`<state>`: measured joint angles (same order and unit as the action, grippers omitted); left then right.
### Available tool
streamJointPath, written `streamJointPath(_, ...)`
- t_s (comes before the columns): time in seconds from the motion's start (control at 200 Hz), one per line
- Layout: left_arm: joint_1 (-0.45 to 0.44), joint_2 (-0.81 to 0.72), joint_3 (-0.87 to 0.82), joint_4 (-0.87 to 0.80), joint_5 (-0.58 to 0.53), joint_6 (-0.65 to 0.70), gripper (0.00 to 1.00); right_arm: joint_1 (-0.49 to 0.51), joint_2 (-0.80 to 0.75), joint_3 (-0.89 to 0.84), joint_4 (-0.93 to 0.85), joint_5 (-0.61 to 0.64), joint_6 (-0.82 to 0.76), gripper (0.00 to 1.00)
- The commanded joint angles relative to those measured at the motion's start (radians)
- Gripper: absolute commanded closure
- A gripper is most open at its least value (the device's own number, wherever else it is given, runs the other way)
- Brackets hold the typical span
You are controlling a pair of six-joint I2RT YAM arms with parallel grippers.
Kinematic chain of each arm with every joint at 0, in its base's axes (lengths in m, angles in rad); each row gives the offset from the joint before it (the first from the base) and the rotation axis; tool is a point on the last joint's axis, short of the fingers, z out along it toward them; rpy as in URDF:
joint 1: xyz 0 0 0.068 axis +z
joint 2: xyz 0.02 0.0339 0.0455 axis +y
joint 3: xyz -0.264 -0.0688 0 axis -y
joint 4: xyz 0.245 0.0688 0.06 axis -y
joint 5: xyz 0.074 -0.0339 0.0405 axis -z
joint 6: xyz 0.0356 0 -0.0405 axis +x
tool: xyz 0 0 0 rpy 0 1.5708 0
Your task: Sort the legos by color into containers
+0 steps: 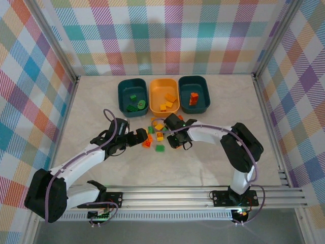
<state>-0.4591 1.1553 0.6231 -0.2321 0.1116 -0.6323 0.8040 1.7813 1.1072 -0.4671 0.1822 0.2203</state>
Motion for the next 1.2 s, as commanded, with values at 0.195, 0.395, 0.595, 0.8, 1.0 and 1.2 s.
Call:
streamJointPath(0.195, -0.064, 0.043, 0.070, -0.053, -0.036, 0.027, 0.08, -0.213, -0.104, 0.222, -0.034, 0.027, 0.006, 0.79)
streamJointPath(0.395, -0.102, 0.049, 0.077, -0.103, -0.056, 0.024, 0.08, -0.391, 0.127, 0.458, -0.075, -0.030, 0.020, 0.79)
streamJointPath(0.595, -0.102, 0.026, 0.078, -0.152, -0.081, 0.045, 0.08, -0.452, 0.267, 0.594, -0.113, -0.045, 0.028, 0.79)
streamJointPath(0.8, -0.102, 0.056, 0.099, -0.133, -0.069, 0.045, 0.08, -0.490, 0.360, 0.679, -0.113, -0.056, 0.025, 0.77)
streamJointPath(1.0, -0.102, 0.104, 0.124, -0.128, -0.067, 0.053, 0.08, -0.500, 0.443, 0.771, -0.144, -0.045, -0.002, 0.70)
streamJointPath(1.2, -0.102, 0.118, 0.129, -0.125, -0.057, 0.048, 0.07, -0.502, 0.461, 0.805, -0.144, -0.033, -0.025, 0.50)
